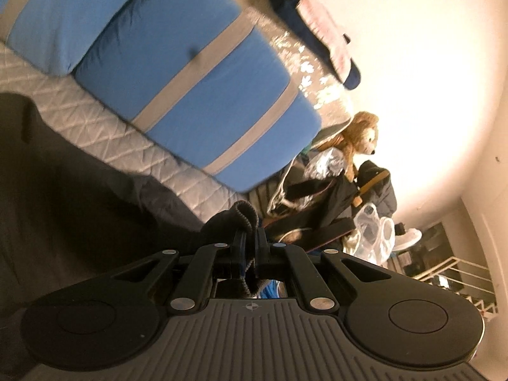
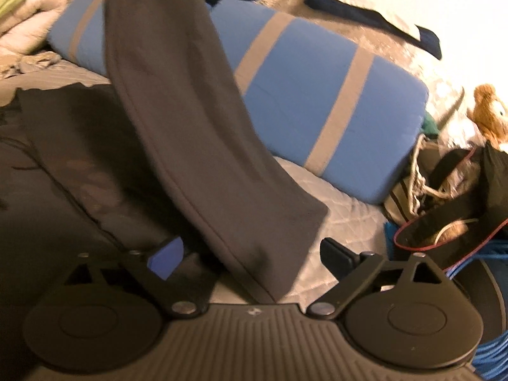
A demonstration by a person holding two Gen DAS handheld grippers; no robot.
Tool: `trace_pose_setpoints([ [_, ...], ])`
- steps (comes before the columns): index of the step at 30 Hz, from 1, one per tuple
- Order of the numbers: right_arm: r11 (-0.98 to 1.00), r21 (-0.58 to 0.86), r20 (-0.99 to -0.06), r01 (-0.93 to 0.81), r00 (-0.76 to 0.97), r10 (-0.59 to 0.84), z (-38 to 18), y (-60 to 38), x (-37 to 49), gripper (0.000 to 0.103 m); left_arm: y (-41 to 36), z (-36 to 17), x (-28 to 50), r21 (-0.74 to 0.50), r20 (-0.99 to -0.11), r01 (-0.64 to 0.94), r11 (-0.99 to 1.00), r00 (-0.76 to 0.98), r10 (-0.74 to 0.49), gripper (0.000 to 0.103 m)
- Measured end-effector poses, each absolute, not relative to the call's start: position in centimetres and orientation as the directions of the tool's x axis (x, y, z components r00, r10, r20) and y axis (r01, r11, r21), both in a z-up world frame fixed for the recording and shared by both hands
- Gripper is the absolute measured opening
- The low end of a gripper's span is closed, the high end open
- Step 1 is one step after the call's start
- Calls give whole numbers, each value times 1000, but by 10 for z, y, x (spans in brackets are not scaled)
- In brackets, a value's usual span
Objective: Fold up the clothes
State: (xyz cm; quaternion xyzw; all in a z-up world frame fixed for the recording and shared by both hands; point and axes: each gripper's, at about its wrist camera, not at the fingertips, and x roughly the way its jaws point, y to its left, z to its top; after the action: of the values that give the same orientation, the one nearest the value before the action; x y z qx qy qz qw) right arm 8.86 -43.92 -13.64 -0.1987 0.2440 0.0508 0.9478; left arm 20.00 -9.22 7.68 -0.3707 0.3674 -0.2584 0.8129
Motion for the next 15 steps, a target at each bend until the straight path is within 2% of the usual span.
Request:
trace_pose_setpoints([
  [7,938,-317,-497,-140,867,-39,-144,-452,110,98,-85,97,197,-799,-365,170,577,626,-689,5],
  [15,972,-227,-478,-66,877,-52,-123,-469,132,98,-71,114,193,-812,-308,196,550,657,-688,5],
])
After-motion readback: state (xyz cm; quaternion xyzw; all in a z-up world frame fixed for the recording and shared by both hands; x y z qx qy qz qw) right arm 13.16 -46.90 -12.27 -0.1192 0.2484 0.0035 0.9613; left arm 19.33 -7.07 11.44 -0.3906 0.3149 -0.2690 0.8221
